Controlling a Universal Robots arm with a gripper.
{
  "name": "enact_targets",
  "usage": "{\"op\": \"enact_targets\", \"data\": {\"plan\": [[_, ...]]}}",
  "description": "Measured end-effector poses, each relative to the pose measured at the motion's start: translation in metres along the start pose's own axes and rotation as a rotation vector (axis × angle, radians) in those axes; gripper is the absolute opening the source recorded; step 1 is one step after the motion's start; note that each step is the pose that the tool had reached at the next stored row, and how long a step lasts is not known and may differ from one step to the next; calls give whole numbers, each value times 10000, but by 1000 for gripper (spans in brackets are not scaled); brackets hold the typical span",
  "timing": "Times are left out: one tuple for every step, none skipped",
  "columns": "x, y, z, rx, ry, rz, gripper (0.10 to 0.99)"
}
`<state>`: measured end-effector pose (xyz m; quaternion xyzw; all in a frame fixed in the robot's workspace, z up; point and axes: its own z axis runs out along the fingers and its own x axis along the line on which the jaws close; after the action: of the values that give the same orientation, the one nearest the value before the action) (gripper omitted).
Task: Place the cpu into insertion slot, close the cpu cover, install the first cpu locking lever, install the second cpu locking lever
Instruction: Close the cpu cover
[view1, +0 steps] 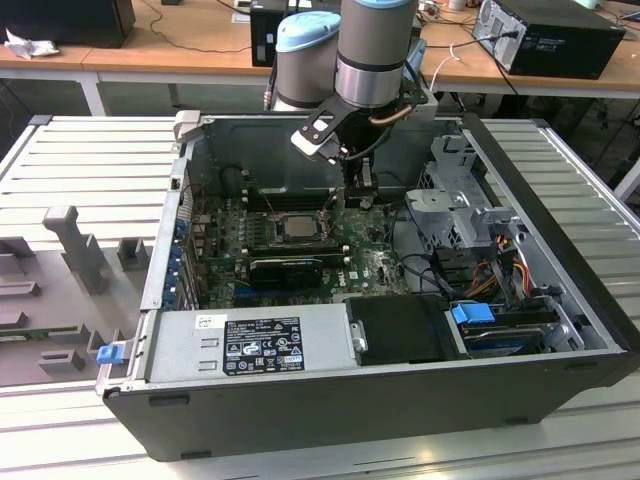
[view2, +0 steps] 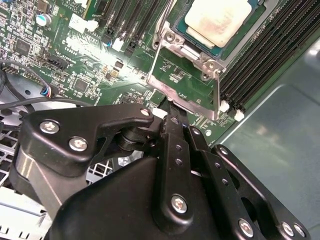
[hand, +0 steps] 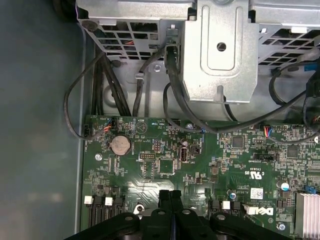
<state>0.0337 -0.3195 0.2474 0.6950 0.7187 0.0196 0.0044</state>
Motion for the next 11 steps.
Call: {"op": "enact_targets", "data": {"plan": [[0,-2,0,0,1,0,106],[0,-6,0,0,0,0,106],[0,-11,0,0,0,0,106],[0,-15,0,0,0,0,106],[1,-18,-1,0,0,0,106],[1,-21,-1,0,0,0,106],[1,-23,-1,0,0,0,106],[1,-27,-1,0,0,0,106],[1,-31,-1,0,0,1,106],[1,-34,-1,0,0,0,106],[1,-40,-1,0,1,0,106]]}}
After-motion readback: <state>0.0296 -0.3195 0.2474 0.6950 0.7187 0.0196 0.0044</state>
